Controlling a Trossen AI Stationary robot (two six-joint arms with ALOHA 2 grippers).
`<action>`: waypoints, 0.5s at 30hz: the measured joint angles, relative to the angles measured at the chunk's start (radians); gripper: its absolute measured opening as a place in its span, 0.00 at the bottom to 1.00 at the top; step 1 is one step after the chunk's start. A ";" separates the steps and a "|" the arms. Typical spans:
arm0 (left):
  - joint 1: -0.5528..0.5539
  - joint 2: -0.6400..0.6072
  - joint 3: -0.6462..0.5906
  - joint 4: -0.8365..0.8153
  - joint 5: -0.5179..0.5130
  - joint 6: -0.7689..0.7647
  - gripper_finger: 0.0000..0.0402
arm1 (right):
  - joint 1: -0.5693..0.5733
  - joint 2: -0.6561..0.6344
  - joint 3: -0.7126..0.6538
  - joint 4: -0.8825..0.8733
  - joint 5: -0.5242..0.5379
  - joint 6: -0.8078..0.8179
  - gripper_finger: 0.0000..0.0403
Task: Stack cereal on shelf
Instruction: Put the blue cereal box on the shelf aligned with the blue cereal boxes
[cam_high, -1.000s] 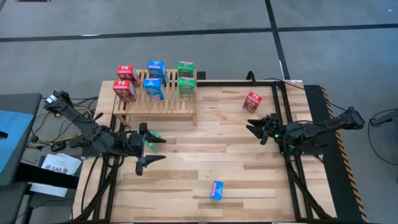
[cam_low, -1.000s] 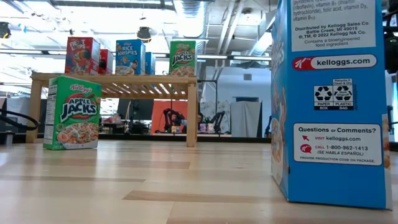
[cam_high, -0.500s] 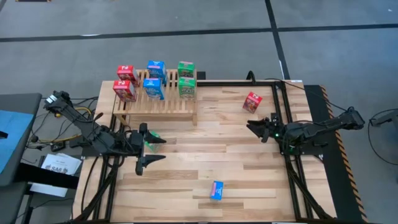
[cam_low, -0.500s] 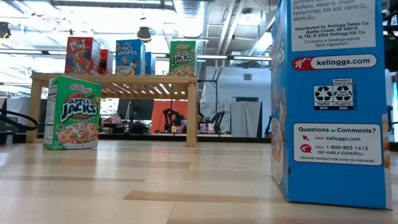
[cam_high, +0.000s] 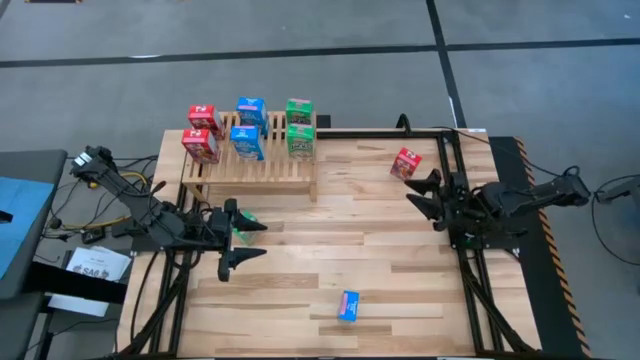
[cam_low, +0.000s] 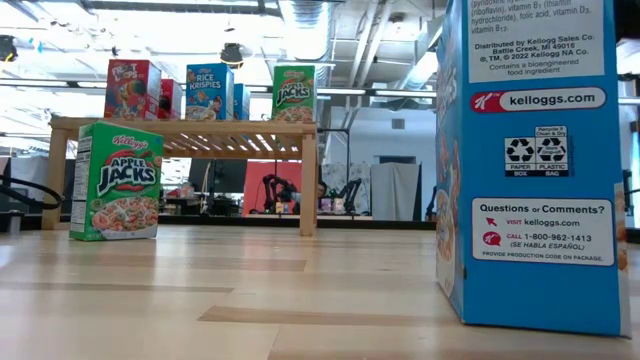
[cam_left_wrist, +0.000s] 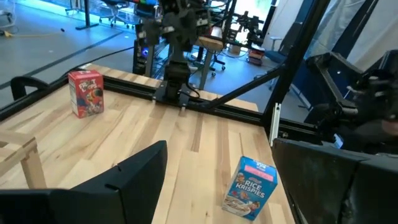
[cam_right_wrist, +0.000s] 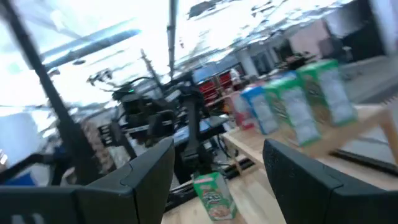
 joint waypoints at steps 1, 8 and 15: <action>0.000 0.000 0.000 0.000 0.000 0.000 0.70 | 0.000 0.019 0.022 -0.003 -0.022 -0.022 0.67; 0.000 0.000 0.000 -0.001 0.000 -0.008 0.70 | 0.000 0.180 0.178 -0.032 -0.184 -0.192 0.67; 0.000 0.000 0.000 -0.011 0.000 -0.017 0.70 | 0.000 0.355 0.313 -0.197 -0.266 -0.222 0.67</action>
